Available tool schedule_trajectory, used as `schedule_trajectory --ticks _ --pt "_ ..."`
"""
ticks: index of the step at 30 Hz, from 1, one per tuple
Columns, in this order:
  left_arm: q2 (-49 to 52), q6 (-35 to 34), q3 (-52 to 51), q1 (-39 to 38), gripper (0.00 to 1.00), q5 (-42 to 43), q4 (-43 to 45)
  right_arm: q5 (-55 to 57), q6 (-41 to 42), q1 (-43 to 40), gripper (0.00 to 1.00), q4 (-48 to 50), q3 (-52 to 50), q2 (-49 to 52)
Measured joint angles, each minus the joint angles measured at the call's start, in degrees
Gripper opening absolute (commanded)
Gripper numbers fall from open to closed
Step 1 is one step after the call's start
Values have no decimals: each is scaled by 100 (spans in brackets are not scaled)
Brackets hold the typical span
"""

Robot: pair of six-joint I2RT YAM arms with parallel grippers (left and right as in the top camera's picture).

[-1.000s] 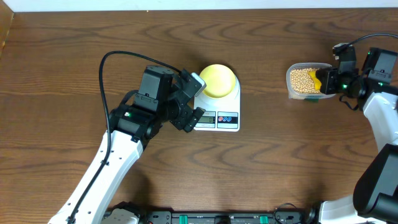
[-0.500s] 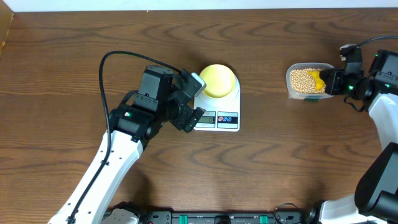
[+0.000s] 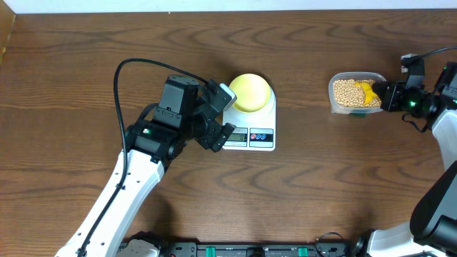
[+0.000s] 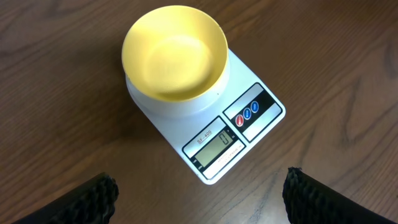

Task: Scoop item into bowl and weigh 50g on scale
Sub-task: 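Drag the yellow scoop through the soybeans to fill it, right gripper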

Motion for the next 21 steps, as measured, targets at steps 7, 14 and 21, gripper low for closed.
schedule_trajectory --ticks 7,14,21 --pt "0 0 0 0 87 0 0 -671 -9 -199 1 28 2 317" --pt "0 0 0 0 87 0 0 -1093 -2 -280 1 44 17 509" --pt "0 0 0 0 87 2 0 -1152 72 -282 1 46 17 531"
